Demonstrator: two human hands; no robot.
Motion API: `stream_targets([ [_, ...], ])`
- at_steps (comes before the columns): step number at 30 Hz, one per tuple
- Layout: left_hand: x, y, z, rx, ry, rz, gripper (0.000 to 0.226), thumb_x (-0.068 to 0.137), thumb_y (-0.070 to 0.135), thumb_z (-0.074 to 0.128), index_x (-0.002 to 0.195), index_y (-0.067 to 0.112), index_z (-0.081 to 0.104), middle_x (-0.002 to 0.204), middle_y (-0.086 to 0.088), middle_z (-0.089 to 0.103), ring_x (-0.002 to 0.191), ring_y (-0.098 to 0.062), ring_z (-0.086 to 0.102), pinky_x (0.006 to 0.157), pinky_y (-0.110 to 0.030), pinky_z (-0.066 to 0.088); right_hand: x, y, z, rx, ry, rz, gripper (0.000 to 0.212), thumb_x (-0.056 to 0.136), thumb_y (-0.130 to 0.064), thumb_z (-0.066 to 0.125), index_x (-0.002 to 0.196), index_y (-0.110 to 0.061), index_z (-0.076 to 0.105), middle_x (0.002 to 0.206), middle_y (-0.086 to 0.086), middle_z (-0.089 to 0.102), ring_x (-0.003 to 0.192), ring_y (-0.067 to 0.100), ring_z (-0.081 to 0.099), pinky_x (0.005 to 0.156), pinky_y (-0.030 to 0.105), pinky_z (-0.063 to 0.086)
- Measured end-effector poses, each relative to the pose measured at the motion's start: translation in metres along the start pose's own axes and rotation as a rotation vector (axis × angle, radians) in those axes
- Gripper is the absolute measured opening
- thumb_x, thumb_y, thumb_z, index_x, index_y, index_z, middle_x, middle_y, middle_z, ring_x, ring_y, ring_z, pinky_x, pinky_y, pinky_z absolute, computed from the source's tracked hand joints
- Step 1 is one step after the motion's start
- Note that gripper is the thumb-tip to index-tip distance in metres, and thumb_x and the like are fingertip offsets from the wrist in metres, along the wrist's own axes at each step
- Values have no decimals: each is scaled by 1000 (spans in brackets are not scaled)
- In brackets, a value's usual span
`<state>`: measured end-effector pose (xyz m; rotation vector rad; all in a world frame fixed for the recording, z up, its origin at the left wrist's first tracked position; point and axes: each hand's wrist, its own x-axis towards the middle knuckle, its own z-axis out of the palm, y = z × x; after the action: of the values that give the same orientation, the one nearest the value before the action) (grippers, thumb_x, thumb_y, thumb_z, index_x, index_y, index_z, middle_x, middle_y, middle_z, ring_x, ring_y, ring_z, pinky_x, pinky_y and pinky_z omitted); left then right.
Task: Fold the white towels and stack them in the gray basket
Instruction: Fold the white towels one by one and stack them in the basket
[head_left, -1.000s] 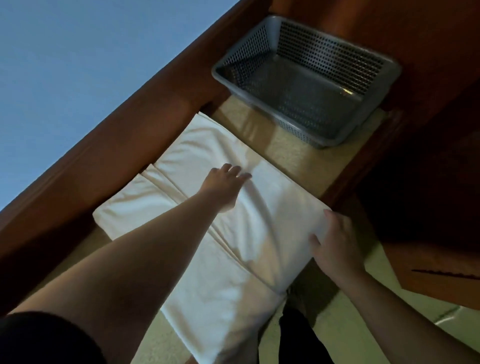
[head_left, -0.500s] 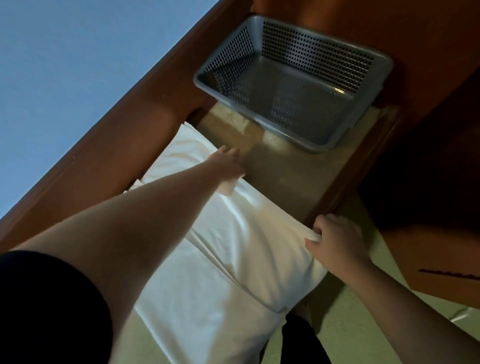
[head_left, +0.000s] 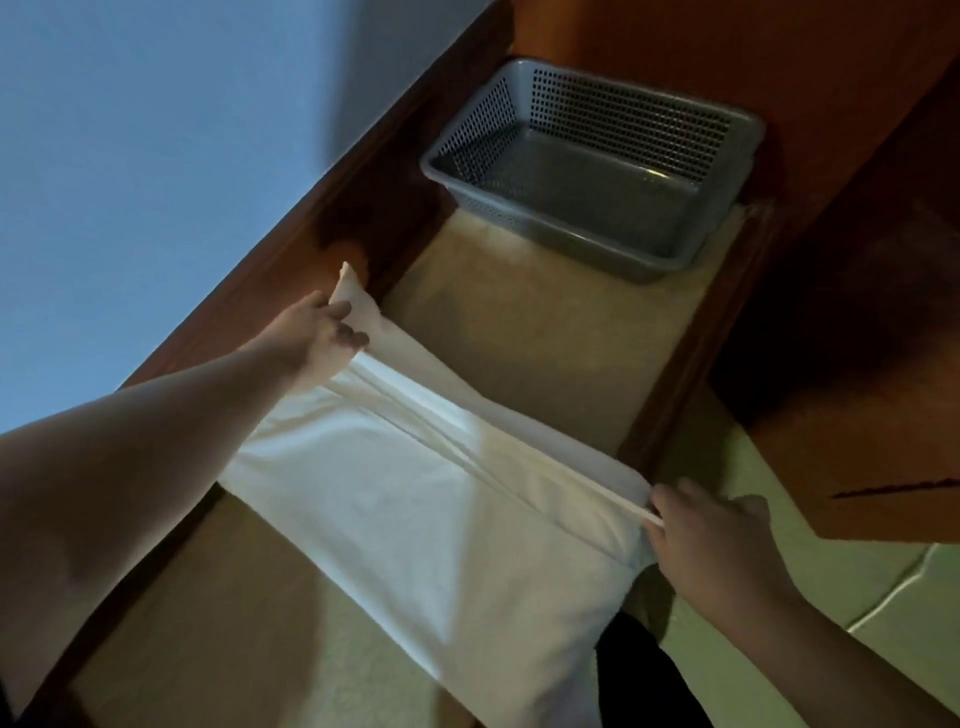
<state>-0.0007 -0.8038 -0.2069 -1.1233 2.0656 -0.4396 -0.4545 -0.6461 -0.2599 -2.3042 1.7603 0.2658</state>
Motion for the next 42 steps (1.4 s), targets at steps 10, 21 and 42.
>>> stream_targets([
  [10,-165,32,83,-254,71,-188,57,81,22,79,135,19,64,100,0,77,109,-27,58,86,-37,47,-110,-91,17,-57,93,-172,41,54,-29,89,78,-29,55,64,-7,54,56,22,59,58,36,33],
  [21,-187,117,118,-1502,-120,-918,55,88,25,62,140,36,46,140,-7,36,121,-34,49,102,-46,51,-148,-112,65,-143,-107,-195,52,38,-28,92,77,-28,58,61,-7,54,54,22,59,52,34,33],
  [42,-178,229,74,-2321,-306,-1264,31,99,37,69,101,9,56,87,-9,57,75,-22,55,68,-34,45,-141,-95,47,193,-317,-185,32,101,-49,48,130,-36,51,116,-14,64,99,12,62,78,31,42],
])
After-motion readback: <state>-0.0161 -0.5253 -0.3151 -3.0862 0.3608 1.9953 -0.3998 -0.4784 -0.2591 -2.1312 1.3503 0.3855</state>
